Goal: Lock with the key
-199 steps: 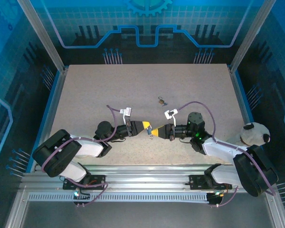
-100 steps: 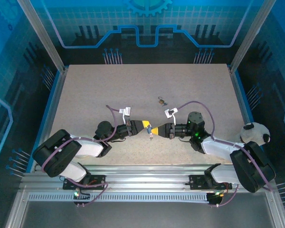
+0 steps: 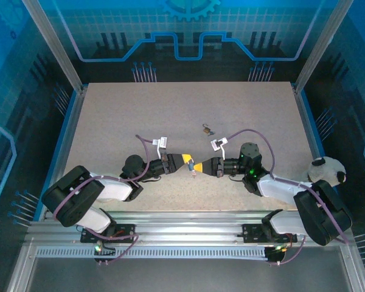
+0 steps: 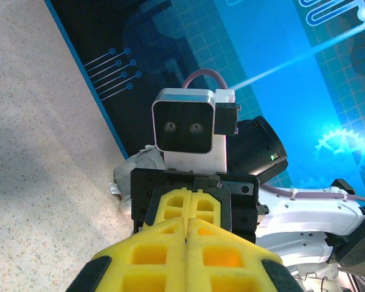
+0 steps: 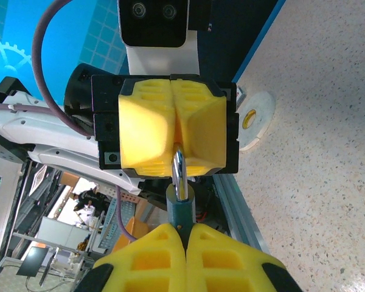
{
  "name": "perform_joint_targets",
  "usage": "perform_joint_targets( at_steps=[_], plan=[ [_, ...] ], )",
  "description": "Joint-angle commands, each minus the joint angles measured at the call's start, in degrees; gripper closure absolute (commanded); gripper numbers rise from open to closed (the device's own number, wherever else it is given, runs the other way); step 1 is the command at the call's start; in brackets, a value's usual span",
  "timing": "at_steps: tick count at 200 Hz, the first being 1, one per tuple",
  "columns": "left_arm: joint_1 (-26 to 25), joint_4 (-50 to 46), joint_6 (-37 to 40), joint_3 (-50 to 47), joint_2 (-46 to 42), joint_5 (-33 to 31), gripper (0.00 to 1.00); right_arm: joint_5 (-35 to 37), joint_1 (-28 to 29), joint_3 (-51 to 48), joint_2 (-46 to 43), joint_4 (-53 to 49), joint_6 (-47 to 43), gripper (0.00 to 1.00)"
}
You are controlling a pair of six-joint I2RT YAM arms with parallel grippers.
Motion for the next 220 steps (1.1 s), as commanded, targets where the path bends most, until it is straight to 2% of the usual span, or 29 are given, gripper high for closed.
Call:
perform_joint_targets(
  at_steps=[1,220],
  plan=[
    [-2.2,-0.1,1.4,-1.2,-0.6,7.8,1.00,8.5,-2.7,3.7,0.8,4.2,0.3,1.00],
    [-3.4,-0.1,4.4,-3.8,-2.9,7.3,1.00,12.6,-3.3,8.4,5.7,7.2,4.4,1.00]
  ],
)
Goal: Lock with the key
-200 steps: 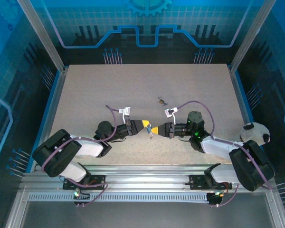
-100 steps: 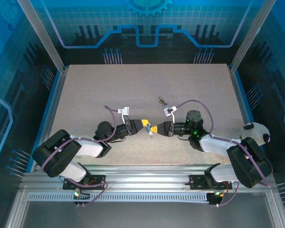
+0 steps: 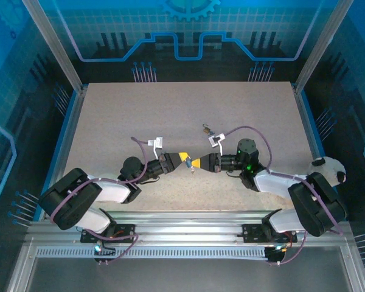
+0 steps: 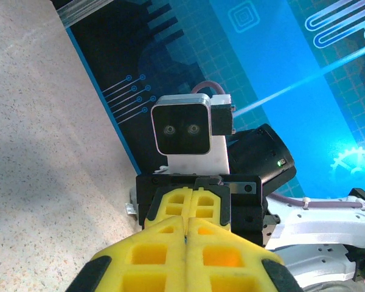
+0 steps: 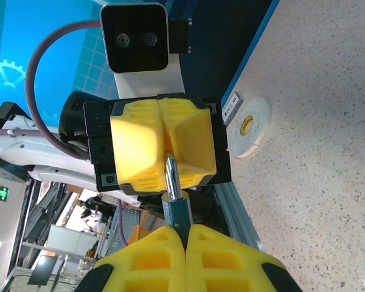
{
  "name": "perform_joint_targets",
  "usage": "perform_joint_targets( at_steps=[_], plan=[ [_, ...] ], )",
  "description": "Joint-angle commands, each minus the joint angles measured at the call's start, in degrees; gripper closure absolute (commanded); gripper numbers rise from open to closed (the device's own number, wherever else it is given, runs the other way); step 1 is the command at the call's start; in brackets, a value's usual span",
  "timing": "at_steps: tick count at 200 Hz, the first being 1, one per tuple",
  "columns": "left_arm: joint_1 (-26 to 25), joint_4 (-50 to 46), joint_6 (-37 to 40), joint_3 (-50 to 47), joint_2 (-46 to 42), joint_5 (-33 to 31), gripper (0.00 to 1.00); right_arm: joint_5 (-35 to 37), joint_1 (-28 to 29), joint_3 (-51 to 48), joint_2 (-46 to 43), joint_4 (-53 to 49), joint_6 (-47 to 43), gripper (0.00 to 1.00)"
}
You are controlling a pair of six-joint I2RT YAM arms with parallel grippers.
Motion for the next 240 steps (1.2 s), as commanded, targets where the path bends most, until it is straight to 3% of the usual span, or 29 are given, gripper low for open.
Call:
perform_joint_targets(
  at_steps=[1,82,160,213,224,240],
  plan=[
    [-3.4,0.2,1.8,-1.8,-1.0,12.8,1.00,12.4,-2.9,5.1,0.9,5.8,1.6,1.00],
    [-4.1,0.1,1.9,-2.1,-0.9,10.1,1.00,11.8,-1.8,5.7,1.9,6.1,2.0,1.00],
    [-2.2,0.1,-0.7,-4.0,0.2,1.1,1.00,8.9,0.0,5.6,2.3,5.0,0.8,1.00],
    [-0.3,0.1,-1.9,-4.9,0.2,-1.5,1.00,8.8,-0.1,4.9,0.2,1.1,-2.4,1.00],
    [0.0,0.1,-2.1,-5.0,0.3,-1.7,1.00,9.2,-0.5,5.1,-1.6,-2.8,-5.0,0.91],
    [0.7,-0.3,-2.5,-4.9,0.2,-1.8,1.00,11.4,-0.9,5.5,-5.2,-10.4,-9.3,0.70]
  ],
)
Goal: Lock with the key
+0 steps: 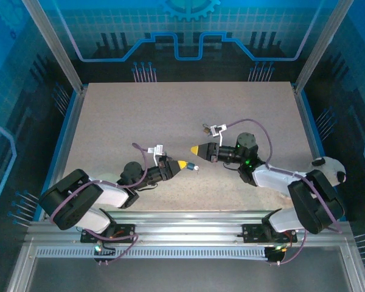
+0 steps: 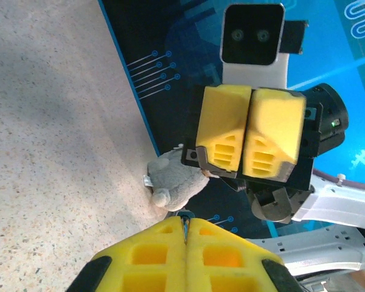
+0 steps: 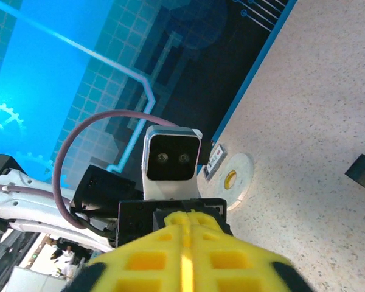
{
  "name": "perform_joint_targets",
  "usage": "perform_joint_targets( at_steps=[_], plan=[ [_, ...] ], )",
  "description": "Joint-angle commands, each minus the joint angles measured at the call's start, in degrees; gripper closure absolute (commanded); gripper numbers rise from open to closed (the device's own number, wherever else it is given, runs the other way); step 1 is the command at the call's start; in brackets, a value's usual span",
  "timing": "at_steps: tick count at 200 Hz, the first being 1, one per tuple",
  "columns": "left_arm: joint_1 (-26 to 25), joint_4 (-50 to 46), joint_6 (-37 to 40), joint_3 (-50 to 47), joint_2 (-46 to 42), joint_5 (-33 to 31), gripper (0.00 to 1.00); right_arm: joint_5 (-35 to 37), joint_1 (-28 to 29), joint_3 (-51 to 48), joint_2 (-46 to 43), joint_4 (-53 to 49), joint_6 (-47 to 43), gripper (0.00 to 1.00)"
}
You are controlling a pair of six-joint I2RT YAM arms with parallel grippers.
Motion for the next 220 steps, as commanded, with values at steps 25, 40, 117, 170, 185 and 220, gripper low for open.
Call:
perform_joint_targets(
  at_steps=[25,40,117,170,185,220],
  plan=[
    [1.9,-0.4,-1.0,0.2,-0.3,-1.5,1.00,7.2,-1.1,2.6,-11.9,-22.5,-15.3,0.47],
    [2.1,-2.3,-0.6,0.6,-1.0,-1.9,1.00,11.3,-1.3,3.2,-15.5,-29.5,-18.9,0.23],
    [2.2,-13.6,3.8,3.2,-8.6,-3.5,1.00,30.2,-2.7,6.7,-23.8,-52.7,-27.3,0.00],
    [2.2,-19.5,6.5,3.7,-13.6,-6.7,1.00,32.3,-4.3,-0.4,-30.2,-46.0,-22.8,0.00],
    [2.2,-20.1,6.5,3.9,-14.2,-7.1,1.00,31.5,-4.5,-3.7,-32.6,-41.9,-21.7,0.00],
    [2.2,-19.9,5.7,3.9,-14.4,-8.1,1.00,28.9,-4.7,-7.0,-35.3,-37.1,-22.1,0.00]
  ],
)
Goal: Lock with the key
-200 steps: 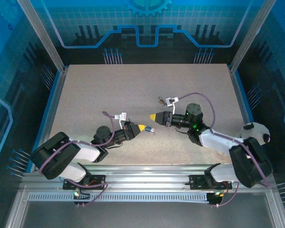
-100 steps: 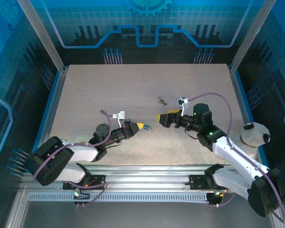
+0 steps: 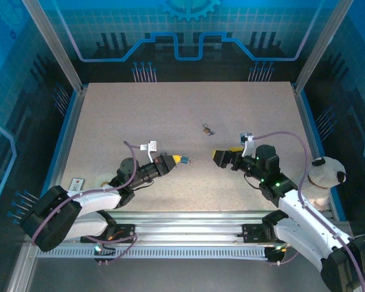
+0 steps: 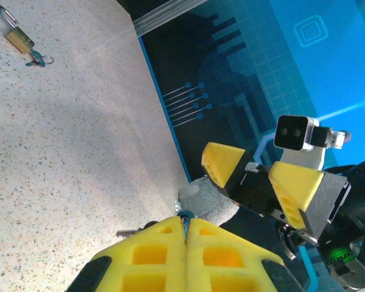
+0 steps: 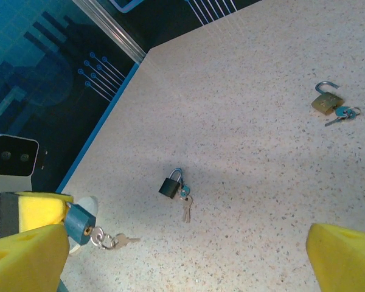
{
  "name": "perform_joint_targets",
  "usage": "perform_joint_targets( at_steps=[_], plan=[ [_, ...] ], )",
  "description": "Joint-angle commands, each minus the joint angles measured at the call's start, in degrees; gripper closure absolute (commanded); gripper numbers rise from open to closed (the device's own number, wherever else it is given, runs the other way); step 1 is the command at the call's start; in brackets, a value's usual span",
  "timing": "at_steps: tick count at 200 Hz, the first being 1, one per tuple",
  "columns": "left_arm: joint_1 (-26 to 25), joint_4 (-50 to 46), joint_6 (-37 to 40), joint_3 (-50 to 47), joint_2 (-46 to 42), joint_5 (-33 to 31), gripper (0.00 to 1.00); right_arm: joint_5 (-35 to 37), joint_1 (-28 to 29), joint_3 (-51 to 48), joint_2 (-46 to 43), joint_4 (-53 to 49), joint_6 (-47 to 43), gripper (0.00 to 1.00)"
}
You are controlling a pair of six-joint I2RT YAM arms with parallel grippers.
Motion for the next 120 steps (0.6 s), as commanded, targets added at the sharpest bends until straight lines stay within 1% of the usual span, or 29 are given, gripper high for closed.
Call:
perform_joint_targets(
  at_steps=[1,52,54,120],
  plan=[
    [0.4,0.4,0.8,2.1,-1.1,-1.9,1.00,-1.4,-0.9,-1.5,-1.4,5.9,0.6,0.00],
    [0.4,4.3,-1.6,3.0,1.9,-1.8,1.00,-3.7,-0.9,-3.4,0.6,8.6,0.9,0.00],
    [0.3,4.4,-1.7,3.0,2.0,-1.8,1.00,-3.7,-0.9,-3.4,0.6,9.8,1.0,0.00],
    [0.3,11.5,-6.0,4.1,9.3,-1.4,1.00,-5.8,-1.0,-4.5,1.0,12.2,1.6,0.00]
  ],
)
